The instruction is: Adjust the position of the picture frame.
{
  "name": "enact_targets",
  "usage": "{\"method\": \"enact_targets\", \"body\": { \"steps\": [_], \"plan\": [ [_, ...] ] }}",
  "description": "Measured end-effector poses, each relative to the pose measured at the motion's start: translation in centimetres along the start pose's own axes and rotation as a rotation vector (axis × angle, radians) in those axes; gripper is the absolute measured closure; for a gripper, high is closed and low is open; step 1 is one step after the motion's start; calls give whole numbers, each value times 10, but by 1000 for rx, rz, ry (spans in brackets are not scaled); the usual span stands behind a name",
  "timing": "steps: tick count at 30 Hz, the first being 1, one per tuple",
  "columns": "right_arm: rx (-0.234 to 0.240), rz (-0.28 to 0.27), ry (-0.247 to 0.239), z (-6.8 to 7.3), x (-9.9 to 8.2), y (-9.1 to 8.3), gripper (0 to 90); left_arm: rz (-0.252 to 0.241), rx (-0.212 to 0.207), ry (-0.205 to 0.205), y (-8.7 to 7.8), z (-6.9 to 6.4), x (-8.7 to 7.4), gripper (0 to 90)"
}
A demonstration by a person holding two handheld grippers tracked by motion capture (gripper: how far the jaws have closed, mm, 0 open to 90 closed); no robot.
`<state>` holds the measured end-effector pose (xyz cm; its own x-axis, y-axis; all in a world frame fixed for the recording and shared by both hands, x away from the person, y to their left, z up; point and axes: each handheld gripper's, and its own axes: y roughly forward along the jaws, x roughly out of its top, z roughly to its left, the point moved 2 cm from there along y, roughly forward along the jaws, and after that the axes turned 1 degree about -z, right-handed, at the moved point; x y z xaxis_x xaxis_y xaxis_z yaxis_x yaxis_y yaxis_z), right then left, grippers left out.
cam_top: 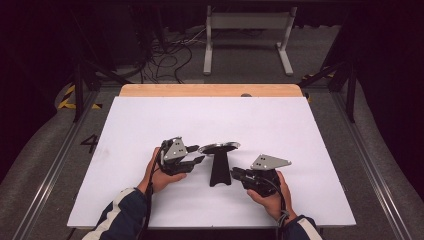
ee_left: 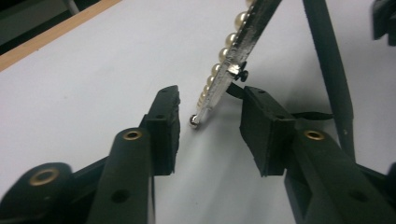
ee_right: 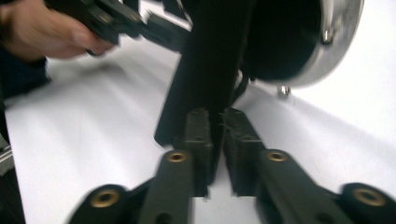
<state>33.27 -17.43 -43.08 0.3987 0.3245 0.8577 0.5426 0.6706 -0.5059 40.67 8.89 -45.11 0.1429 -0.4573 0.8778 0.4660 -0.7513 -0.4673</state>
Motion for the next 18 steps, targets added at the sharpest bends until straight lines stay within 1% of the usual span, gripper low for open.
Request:
{"method": "enact_targets", "body": {
  "steps": [2,3,4,5,7,8,9,10,12,13,14,15,16,18],
  "plan": [
    [-6,-11,-12,4,1,1,894,-9,-7,-5,0,0,0,635],
    [-7,-13,-18,7,2,1,900,-6,-8,-1,0,-1,1,643],
    [-10,-15,-28,10,2,2,900,-4,-12,5,1,-1,1,643],
    [-15,-19,-40,12,3,3,900,-5,-18,2,1,-2,2,640],
    [-18,-33,-47,16,5,4,900,-9,-18,3,1,-3,3,641],
    [-20,-37,-49,18,6,4,900,-15,-22,-6,2,-2,3,641],
    [-22,-39,-55,20,6,5,900,-20,-17,-11,2,-2,4,634],
    [-23,-50,-59,23,7,7,900,-19,-15,-17,4,-2,4,622],
    [-36,-54,-73,28,8,11,900,-10,-12,-20,6,-2,4,600],
    [-36,-58,-77,31,9,13,900,-10,-11,-26,8,-2,4,596],
    [-42,-58,-85,35,9,16,900,-14,-16,-46,10,-1,4,596],
    [-52,-62,-95,39,9,20,900,-21,-36,-76,11,2,3,599],
    [-53,-65,-88,44,9,25,900,-21,-38,-93,12,3,2,606],
    [-73,-60,-91,50,8,33,900,-10,-41,-96,15,5,0,618]
  ]
}}
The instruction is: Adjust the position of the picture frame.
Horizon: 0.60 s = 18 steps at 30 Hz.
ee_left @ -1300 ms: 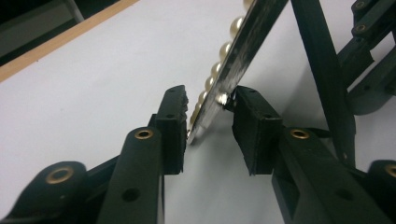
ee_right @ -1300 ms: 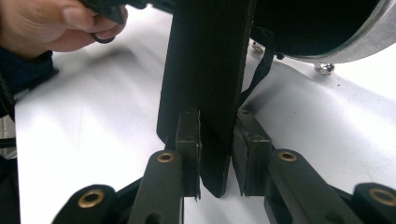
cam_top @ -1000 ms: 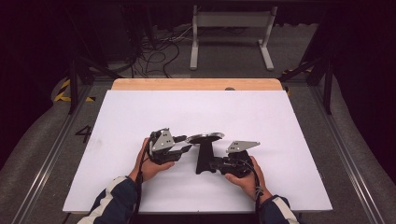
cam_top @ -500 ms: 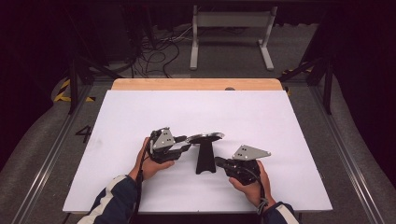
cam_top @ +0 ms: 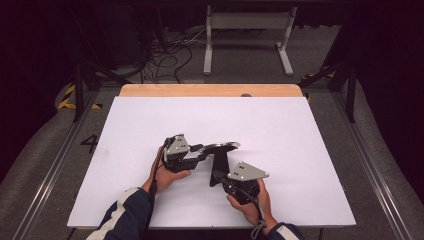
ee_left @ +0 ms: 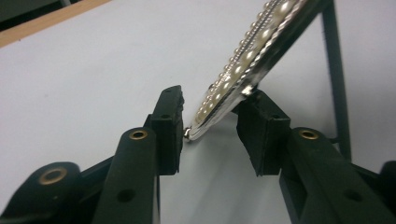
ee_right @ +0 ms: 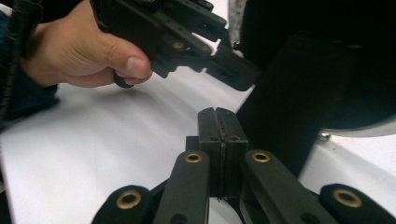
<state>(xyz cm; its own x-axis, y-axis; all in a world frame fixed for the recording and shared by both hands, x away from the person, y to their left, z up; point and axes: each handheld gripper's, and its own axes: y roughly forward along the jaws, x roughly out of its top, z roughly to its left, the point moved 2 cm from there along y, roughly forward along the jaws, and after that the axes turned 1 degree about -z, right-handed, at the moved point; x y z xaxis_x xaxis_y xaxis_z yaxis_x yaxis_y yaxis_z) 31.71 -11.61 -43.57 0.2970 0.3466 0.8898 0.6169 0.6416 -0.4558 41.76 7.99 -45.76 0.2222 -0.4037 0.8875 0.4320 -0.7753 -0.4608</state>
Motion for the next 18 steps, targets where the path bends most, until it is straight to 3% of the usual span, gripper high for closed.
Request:
{"method": "enact_targets", "body": {
  "steps": [6,10,14,16,18],
  "plan": [
    [-30,44,-19,18,-5,23,900,15,-10,17,5,-2,-1,658],
    [-65,75,-31,20,-8,31,900,20,-6,22,7,-3,-1,665],
    [-88,107,0,21,-11,39,900,7,-20,0,7,-1,-1,683],
    [-81,115,36,22,-10,43,900,15,-12,12,8,-1,-1,687],
    [-95,119,25,24,-9,45,900,18,-8,20,8,-2,0,691]
  ]
}}
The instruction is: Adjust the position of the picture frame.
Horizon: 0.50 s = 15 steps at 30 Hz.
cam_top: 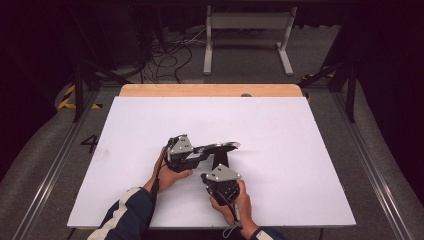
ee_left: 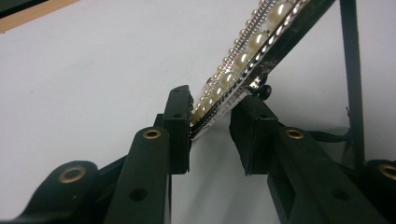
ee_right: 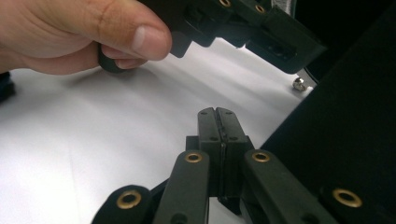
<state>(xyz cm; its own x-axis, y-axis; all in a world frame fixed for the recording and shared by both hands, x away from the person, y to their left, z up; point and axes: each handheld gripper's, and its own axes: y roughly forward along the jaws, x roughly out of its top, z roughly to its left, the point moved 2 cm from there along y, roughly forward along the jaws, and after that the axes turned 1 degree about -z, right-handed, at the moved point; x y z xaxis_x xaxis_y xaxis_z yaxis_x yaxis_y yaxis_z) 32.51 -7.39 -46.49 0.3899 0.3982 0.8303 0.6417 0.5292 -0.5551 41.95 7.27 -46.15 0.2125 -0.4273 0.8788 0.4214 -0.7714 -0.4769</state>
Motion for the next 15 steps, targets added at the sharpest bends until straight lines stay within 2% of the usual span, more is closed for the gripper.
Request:
{"method": "enact_targets", "body": {
  "steps": [3,7,12,15],
  "plan": [
    [-17,12,10,-2,-2,1,900,7,4,11,0,0,0,698],
    [-37,18,-8,0,-3,0,900,20,17,37,-1,-2,1,709],
    [-38,26,9,-3,-5,-2,900,31,30,70,-1,-4,1,735],
    [-35,26,8,-5,-5,-3,900,34,29,76,-1,-4,1,744]
  ]
}}
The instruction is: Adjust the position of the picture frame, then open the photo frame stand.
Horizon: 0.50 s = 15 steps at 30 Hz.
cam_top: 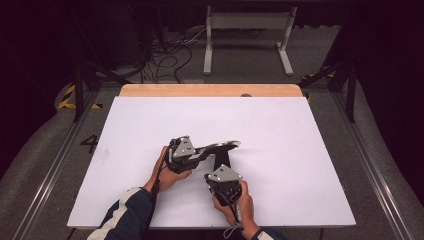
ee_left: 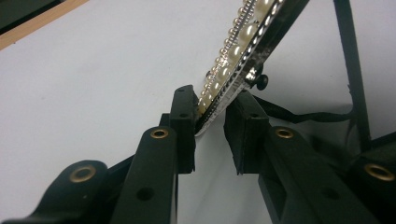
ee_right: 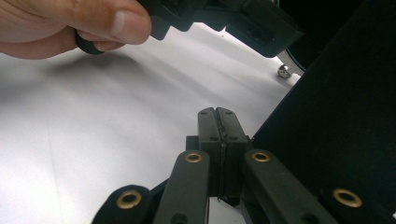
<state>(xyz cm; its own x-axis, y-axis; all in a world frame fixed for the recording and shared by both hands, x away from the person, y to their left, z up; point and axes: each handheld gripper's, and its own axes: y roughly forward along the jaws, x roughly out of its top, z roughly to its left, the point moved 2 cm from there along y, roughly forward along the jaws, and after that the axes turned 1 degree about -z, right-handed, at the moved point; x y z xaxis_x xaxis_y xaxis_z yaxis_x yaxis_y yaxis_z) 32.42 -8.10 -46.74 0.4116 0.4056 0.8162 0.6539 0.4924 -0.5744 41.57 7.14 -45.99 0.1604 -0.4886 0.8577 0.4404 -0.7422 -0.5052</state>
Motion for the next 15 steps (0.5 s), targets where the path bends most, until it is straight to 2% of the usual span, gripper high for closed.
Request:
{"method": "enact_targets", "body": {
  "steps": [7,15],
  "plan": [
    [17,3,25,-5,-2,-2,900,13,6,29,-2,-2,1,765],
    [10,-2,22,-10,-4,-8,900,24,8,46,-3,-6,2,778]
  ]
}}
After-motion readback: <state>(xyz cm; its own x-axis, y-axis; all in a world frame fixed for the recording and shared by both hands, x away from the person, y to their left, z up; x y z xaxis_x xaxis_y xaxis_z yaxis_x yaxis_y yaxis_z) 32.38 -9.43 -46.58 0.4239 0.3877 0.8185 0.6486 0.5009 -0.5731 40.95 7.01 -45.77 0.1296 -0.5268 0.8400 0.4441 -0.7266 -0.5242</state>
